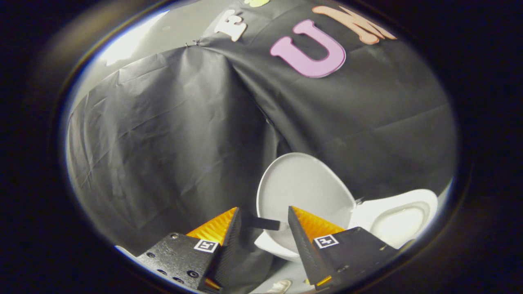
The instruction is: Open the toilet lid.
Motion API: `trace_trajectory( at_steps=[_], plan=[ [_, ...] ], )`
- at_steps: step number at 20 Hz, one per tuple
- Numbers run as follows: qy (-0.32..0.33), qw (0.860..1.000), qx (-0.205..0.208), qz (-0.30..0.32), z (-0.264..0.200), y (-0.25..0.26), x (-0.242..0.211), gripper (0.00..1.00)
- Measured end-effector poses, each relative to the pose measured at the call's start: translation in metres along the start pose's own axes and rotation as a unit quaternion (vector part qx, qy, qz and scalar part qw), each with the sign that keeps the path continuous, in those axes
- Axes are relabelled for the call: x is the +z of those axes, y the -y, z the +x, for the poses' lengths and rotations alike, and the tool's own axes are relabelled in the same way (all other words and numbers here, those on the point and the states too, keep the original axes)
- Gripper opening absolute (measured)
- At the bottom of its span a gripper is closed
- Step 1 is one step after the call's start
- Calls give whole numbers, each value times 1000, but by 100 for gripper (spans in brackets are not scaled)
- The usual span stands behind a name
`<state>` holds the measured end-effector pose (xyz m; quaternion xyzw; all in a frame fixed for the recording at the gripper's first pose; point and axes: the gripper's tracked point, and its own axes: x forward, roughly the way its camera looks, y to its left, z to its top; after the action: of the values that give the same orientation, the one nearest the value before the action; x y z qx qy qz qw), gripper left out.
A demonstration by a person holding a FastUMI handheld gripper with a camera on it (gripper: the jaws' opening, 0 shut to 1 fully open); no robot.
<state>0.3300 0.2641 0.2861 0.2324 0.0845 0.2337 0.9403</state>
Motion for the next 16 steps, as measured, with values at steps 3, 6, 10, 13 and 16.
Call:
trace_trajectory(
  at_steps=[3, 6, 10, 13, 16],
  plan=[
    [36, 998, -31, -30, -47, 38, 24, 70],
    [70, 993, -72, -60, -96, 76, 46, 70],
    [112, 979, -135, -107, -169, 129, 58, 73],
    [158, 958, -173, -163, -224, 156, 57, 87],
    [187, 942, -186, -208, -270, 167, 47, 93]
  ],
)
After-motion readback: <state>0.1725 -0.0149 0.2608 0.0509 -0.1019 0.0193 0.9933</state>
